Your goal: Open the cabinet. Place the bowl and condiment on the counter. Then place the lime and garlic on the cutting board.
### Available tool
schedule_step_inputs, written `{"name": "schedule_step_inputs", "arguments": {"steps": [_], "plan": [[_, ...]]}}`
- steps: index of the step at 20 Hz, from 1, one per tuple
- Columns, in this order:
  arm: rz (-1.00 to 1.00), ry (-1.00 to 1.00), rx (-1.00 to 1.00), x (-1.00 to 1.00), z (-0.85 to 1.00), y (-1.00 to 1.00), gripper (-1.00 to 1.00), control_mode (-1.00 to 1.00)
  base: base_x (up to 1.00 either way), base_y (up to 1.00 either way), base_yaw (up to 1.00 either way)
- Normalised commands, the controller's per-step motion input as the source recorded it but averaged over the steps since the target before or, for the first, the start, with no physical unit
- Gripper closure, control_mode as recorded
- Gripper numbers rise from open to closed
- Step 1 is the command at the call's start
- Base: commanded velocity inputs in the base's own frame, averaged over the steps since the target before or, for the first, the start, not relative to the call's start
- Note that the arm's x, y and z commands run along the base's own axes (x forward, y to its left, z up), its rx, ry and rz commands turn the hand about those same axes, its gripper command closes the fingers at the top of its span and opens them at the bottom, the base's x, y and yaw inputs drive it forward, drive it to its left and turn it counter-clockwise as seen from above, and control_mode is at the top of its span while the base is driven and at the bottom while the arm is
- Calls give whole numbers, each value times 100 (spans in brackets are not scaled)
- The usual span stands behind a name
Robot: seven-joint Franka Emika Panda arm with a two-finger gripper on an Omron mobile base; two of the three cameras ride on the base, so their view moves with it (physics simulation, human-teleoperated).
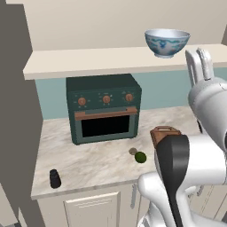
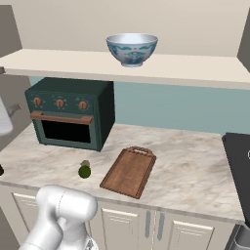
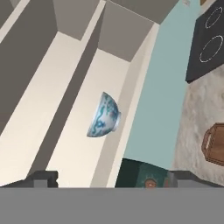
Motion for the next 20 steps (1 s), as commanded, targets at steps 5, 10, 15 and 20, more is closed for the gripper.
{"name": "schedule_step_inputs", "arguments": {"steps": [5, 10, 15, 20], "plan": [[0, -13, 5, 6, 9, 0, -100, -100, 0, 0, 0], [0, -7, 17, 12, 2, -3, -100, -100, 0, 0, 0], [-2, -1, 21, 8, 13, -8, -100, -100, 0, 0, 0], [-7, 0, 20, 3, 34, -7, -100, -100, 0, 0, 0]]}}
